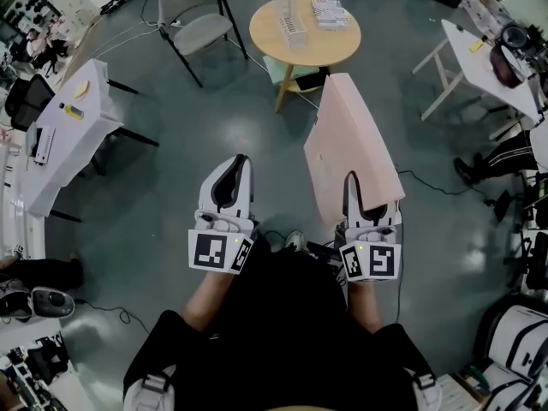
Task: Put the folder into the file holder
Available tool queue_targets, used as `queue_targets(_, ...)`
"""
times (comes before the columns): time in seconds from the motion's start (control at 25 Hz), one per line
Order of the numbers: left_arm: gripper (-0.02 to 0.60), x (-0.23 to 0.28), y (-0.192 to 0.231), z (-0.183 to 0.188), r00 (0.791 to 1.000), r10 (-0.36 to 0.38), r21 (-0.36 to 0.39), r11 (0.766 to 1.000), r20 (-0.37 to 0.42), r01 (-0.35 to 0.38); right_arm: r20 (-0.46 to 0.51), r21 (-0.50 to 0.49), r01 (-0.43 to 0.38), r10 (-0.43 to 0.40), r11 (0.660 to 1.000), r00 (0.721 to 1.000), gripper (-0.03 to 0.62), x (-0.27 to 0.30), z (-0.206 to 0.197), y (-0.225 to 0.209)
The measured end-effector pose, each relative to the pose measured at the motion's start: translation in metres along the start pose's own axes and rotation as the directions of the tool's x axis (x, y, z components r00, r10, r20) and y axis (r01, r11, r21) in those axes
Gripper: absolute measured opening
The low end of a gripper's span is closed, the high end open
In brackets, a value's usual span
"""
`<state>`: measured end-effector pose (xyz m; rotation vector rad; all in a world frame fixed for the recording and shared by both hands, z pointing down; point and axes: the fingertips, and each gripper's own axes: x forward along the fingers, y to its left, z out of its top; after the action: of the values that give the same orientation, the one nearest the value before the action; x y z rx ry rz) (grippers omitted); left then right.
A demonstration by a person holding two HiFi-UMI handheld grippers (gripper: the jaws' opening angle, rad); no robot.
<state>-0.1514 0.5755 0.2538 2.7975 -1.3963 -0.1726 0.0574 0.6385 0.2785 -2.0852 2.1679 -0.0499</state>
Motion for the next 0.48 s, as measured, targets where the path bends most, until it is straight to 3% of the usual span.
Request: queue_targets(0.48, 0.023, 0.031, -0.008, -0.021, 0.999, 0.005, -0.003, 1.000, -0.033, -0.005, -0.004, 0.016, -0.029, 0.029, 0.999, 1.000, 0.135, 0.023, -0.006, -0.021)
